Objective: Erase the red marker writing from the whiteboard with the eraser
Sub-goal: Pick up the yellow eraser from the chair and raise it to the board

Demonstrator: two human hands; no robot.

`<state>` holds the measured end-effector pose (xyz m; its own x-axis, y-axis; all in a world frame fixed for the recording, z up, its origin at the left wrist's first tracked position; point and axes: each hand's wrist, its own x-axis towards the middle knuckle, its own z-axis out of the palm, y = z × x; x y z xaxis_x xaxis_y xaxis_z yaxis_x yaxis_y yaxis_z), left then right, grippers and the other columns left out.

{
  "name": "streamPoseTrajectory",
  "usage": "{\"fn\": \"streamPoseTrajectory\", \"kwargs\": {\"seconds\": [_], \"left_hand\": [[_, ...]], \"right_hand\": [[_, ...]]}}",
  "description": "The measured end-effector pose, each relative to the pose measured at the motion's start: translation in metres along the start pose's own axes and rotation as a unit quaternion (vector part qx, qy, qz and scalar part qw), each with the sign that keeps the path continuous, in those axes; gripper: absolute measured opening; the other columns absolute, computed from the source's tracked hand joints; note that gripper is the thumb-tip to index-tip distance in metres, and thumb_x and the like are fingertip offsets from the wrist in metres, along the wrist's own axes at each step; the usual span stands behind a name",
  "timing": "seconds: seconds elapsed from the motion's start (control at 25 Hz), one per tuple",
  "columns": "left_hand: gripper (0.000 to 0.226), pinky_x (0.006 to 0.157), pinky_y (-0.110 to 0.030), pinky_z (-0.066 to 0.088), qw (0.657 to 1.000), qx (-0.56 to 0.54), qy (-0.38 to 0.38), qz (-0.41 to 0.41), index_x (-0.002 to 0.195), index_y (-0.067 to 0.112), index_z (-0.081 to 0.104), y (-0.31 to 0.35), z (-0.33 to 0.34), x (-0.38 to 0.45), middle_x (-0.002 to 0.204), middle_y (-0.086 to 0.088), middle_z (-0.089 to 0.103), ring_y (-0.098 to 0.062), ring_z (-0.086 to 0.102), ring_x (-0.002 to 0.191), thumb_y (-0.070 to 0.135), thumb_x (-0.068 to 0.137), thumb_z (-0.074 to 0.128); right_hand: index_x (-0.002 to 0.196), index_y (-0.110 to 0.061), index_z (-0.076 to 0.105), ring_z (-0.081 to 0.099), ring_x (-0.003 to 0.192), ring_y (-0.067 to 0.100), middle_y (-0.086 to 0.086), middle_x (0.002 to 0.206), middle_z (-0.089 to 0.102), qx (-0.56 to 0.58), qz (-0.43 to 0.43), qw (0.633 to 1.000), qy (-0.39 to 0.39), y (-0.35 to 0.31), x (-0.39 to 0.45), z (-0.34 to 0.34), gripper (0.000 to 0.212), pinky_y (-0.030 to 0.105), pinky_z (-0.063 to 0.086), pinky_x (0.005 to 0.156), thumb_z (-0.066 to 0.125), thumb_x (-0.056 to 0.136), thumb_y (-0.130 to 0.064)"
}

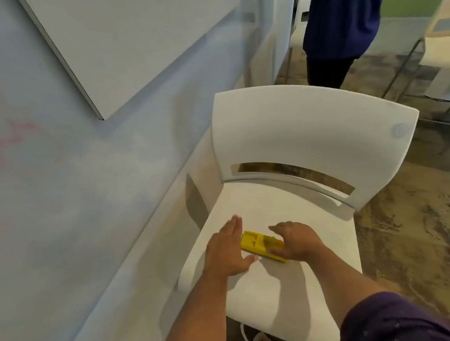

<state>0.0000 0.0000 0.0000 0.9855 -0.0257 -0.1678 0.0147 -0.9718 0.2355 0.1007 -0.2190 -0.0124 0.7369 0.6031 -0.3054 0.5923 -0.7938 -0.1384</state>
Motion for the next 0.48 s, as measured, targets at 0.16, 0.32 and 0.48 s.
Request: {"fn": "streamPoseTrajectory", "kwargs": {"seconds": [0.16,0.32,0.48], "left_hand": [[0.103,0.125,-0.045,0.031,0.995,0.01,-0.097,-0.029,0.171,0.017,-0.006,0.003,0.022,0.012,0.179,0.001,0.0,-0.027,0.027,0.159,0.047,0.102,0.064],[0.092,0.122,-0.046,0.035,0.992,0.008,-0.122,-0.036,0.171,0.02,-0.004,0.007,0.034,0.022,0.179,0.001,0.004,-0.03,0.036,0.155,0.036,0.107,0.06],[0.082,0.11,-0.046,0.045,0.997,0.025,-0.049,-0.048,0.17,0.021,0.01,0.009,0.029,0.036,0.177,-0.002,0.012,-0.031,0.048,0.145,0.022,0.105,0.061]], "right_hand": [[0.144,-0.025,0.053,0.063,0.119,0.03,0.003,0.132,0.065,-0.028,0.01,0.998,-0.05,-0.007,0.01,0.016,0.076,0.039,0.053,0.096,0.067,0.085,-0.071],[0.123,-0.02,0.062,0.065,0.109,0.029,0.005,0.118,0.066,-0.01,0.001,0.999,-0.039,-0.011,0.022,0.019,0.05,0.037,0.053,0.085,0.067,0.089,-0.057],[0.116,-0.018,0.064,0.064,0.099,0.028,0.005,0.107,0.064,0.007,-0.046,0.999,0.027,-0.008,0.025,0.007,0.043,0.034,0.047,0.074,0.068,0.091,-0.053]]}}
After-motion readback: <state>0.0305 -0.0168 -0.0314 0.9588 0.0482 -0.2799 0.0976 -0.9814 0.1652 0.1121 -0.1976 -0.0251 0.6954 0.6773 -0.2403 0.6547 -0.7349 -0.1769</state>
